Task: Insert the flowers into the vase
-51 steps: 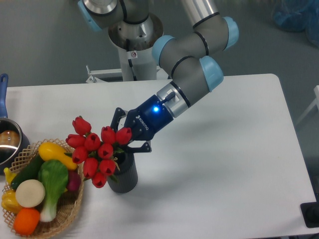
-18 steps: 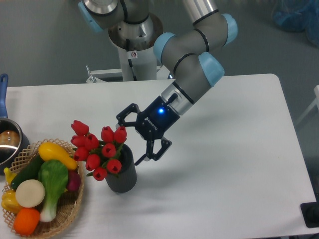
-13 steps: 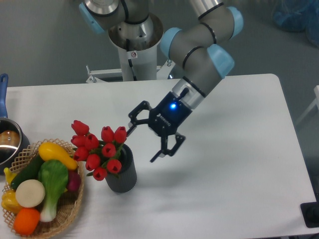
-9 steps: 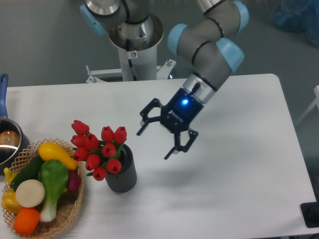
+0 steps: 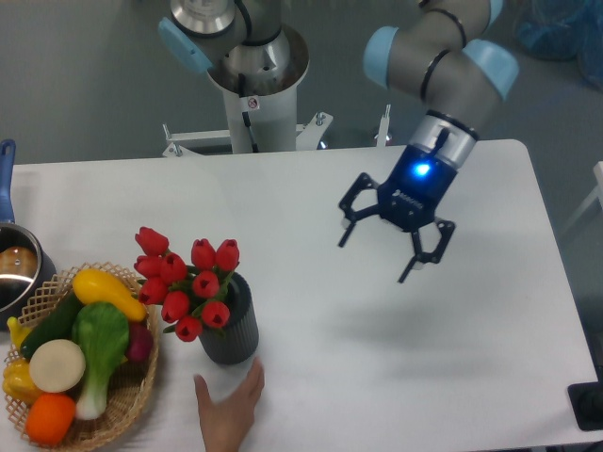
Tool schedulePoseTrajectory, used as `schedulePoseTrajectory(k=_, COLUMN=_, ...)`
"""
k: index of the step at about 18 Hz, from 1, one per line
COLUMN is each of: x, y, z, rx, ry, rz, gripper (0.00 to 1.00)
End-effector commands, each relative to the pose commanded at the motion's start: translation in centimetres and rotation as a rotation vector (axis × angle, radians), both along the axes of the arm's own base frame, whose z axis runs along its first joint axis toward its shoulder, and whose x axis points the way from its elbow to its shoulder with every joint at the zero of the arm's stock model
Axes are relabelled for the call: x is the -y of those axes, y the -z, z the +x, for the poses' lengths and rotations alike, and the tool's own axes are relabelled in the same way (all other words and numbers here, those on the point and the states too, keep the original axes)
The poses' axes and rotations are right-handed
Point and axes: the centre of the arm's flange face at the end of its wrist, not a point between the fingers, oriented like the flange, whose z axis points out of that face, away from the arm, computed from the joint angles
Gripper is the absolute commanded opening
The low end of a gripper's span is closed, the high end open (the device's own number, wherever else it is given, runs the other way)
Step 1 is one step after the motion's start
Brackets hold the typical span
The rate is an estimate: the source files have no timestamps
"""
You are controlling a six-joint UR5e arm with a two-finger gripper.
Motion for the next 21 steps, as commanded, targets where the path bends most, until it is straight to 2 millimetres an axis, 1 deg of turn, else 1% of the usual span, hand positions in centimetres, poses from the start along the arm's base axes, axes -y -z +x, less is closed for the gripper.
schedulePoseTrajectory(k=2, x=0.3, y=-0.1, z=-0.4, rx=-0.023, ry=-0.011, rz=-0.047, gripper=1.00)
schedulePoseTrajectory(k=4, x=0.4, y=-0.4, z=-0.9, rx=-0.076, ry=-0.028, rz=-0.154, gripper=1.00)
schedulePoseTrajectory(k=6, x=0.5, y=-0.2, z=-1.3, rx=-0.110, ry=-0.040, rz=-0.240, gripper=1.00)
schedulePoseTrajectory(k=8, x=-0.4, y=0.0, z=-0.8, rx=-0.139, ry=-0.028, rz=-0.303, gripper=1.00)
schedulePoseTrajectory(k=9, x=-0.2, y=0.1, z=-0.8, rx=-0.166, ry=-0.037, rz=-0.370, gripper=1.00)
schedulePoseTrajectory(k=10, x=0.5, y=0.6, z=-0.9, rx=-0.218, ry=-0.037, rz=-0.484, gripper=1.00)
schedulePoseTrajectory(k=11, x=0.0, y=0.9, z=-0.5, rx=-0.266, ry=-0.013, rz=-0.570, gripper=1.00)
schedulePoseTrajectory(k=12, x=-0.9, y=1.1, z=0.3, rx=-0.323, ry=0.012, rz=-0.671, gripper=1.00)
schedulePoseTrajectory(k=13, x=-1.3, y=1.1, z=0.4, rx=-0.345, ry=0.014, rz=-0.719, gripper=1.00)
schedulePoseTrajectory(k=15, x=-1.2, y=0.6, z=0.0, rx=-0.357, ry=0.007, rz=-0.744, gripper=1.00)
schedulePoseTrajectory(k=18, x=-0.9, y=0.3, z=0.0, rx=-0.346, ry=0.011, rz=-0.783, gripper=1.00)
schedulePoseTrajectory(k=20, x=-0.7, y=0.3, z=-0.1, rx=-0.349, ry=0.011, rz=-0.833, gripper=1.00)
schedulePoseTrajectory(k=21, x=-1.2, y=0.5, z=0.3, rx=-0.354, ry=0.020, rz=-0.837, gripper=1.00)
